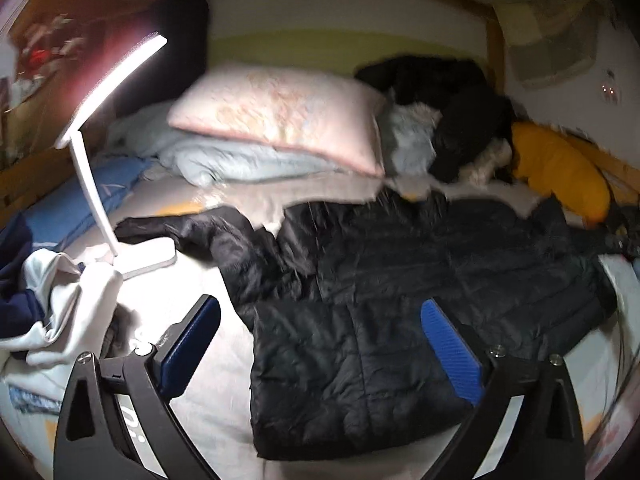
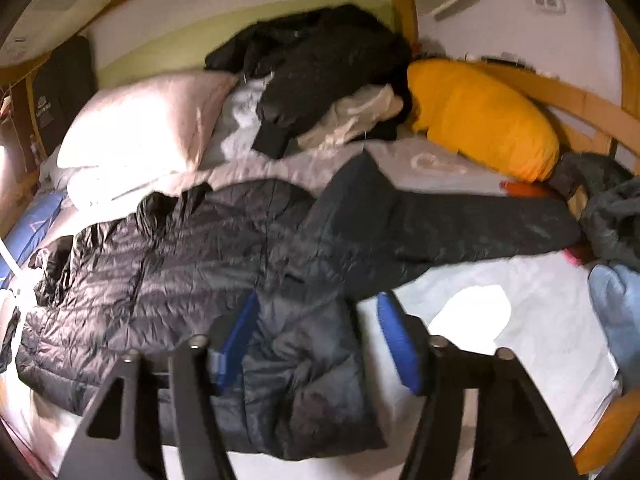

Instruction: Fold large clothes

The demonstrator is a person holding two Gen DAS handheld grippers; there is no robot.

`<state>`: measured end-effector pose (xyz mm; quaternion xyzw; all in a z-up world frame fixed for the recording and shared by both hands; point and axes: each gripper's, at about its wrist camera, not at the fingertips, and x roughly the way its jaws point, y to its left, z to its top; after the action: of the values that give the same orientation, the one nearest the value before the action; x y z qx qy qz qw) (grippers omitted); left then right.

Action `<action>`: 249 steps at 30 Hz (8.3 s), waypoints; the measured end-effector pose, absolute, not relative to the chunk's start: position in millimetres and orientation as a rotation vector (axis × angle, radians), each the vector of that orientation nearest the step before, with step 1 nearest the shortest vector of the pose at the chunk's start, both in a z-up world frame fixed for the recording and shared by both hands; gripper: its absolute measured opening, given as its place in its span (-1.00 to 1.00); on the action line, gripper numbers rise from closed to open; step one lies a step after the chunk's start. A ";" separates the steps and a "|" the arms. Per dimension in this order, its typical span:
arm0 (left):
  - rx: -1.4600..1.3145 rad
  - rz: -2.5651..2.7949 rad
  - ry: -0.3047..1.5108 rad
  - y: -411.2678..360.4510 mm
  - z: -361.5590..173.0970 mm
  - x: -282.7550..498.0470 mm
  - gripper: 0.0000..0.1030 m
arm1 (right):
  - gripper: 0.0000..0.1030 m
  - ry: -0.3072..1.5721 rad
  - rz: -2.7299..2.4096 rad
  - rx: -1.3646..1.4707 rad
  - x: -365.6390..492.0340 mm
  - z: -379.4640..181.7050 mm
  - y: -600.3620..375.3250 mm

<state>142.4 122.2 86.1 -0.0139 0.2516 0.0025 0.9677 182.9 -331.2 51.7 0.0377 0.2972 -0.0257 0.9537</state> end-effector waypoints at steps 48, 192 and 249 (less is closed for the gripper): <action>0.088 0.087 0.551 126.0 68.2 247.9 0.99 | -0.94 0.874 -0.379 0.528 316.1 -18.4 -498.7; 0.147 -0.281 0.521 19.3 60.3 194.4 0.57 | 0.88 0.596 0.111 -0.071 234.5 46.9 -240.0; 0.149 0.102 0.711 96.5 58.9 321.8 0.90 | 1.00 0.650 -0.027 0.064 267.4 44.5 -302.8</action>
<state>321.8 96.5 58.9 0.0729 0.3477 0.0497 0.9334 267.4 -302.8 44.5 0.0316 0.3191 -0.0134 0.9471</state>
